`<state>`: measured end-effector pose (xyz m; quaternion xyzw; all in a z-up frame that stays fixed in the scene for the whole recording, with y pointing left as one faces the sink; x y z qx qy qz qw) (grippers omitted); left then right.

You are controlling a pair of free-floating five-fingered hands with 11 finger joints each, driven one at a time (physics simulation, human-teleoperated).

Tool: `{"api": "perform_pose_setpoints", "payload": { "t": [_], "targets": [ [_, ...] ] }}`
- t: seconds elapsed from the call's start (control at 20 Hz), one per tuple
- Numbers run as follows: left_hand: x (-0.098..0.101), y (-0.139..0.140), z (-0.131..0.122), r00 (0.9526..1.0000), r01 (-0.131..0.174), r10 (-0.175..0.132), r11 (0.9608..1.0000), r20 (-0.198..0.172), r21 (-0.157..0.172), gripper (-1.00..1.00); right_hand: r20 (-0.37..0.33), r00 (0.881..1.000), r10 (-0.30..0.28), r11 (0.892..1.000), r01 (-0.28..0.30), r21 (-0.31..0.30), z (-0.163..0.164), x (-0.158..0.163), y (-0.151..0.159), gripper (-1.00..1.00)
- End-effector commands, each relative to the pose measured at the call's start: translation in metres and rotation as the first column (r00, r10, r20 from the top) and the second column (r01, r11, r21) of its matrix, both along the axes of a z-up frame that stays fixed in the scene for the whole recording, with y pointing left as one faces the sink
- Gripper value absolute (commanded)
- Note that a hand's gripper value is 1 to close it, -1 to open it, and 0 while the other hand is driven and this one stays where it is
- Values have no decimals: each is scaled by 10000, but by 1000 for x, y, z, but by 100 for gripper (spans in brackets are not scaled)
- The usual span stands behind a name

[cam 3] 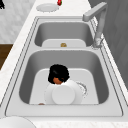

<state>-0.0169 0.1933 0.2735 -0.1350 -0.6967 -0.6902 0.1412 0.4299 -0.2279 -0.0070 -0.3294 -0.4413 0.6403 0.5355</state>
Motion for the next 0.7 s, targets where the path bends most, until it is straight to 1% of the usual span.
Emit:
{"api": "perform_pose_setpoints", "payload": {
  "t": [0.0,0.2,0.4,0.5,0.55,0.6,0.65],
  "targets": [
    [0,0,0,10000,0,0,10000,0,0,0,86,10000,-46,10000,46,0,-31,10,-6,100],
    [0,0,0,10000,0,0,10000,0,0,0,142,9999,-11,10000,11,41,-64,24,-14,100],
    [0,0,0,10000,0,0,10000,0,0,0,319,9995,4,10000,-5,44,-99,59,-18,100],
    [0,0,0,10000,0,0,10000,0,0,0,310,9995,5,10000,-2,-99,-117,73,-18,100],
    [0,0,0,10000,0,0,10000,0,0,0,38,10000,-2,10000,3,-65,-122,81,-19,100],
    [0,0,0,10000,0,0,10000,0,0,0,-559,9984,-19,10000,21,38,-121,90,-20,100],
    [0,0,0,10000,0,0,10000,0,0,0,-1147,9934,-21,10000,28,60,-120,99,-18,100]
  ]
}}
